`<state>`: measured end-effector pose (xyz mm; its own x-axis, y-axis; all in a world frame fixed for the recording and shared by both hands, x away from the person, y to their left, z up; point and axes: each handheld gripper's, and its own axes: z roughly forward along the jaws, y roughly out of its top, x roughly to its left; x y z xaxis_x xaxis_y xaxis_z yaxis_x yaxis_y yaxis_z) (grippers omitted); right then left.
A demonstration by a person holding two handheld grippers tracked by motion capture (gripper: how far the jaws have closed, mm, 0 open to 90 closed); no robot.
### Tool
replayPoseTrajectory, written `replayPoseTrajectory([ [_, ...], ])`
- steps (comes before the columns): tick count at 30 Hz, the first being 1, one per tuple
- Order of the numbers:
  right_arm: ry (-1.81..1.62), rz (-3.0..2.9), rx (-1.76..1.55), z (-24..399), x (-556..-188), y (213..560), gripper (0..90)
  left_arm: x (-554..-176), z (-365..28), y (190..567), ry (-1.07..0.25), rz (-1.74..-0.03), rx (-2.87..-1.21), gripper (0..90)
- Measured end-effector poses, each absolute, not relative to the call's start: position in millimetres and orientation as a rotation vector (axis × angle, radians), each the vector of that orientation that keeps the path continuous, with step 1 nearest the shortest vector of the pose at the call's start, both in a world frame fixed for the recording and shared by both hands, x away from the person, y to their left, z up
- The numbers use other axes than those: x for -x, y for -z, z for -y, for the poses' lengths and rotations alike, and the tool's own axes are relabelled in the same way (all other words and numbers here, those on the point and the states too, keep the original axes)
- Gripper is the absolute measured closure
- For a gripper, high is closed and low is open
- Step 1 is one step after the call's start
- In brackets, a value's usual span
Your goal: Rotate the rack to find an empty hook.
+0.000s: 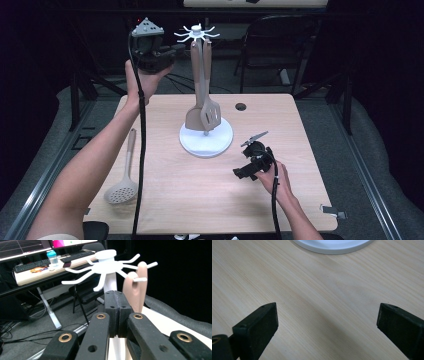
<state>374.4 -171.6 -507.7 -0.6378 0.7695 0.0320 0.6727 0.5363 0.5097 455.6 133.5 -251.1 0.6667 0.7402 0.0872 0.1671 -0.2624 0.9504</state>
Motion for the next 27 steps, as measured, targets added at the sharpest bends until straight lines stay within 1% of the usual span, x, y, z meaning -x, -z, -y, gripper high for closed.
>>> replayPoseTrajectory([
  [10, -0.742, -2.574, -1.224, 172, -375, 508, 3.2, -463, -137, 251, -0.64, -0.755, -1.779, 89.8],
  [15, -0.744, -2.577, -1.23, 171, -375, 509, 3.2, -452, -126, 247, -0.7, -0.697, -1.81, 89.9],
  [16, -0.701, -2.576, -1.216, 172, -375, 507, 3.2, -452, -124, 246, -0.709, -0.698, -1.809, 89.9],
  [27, -0.731, -2.578, -1.228, 173, -375, 508, 3.3, -465, -131, 245, -0.69, -0.764, -1.774, 89.9],
])
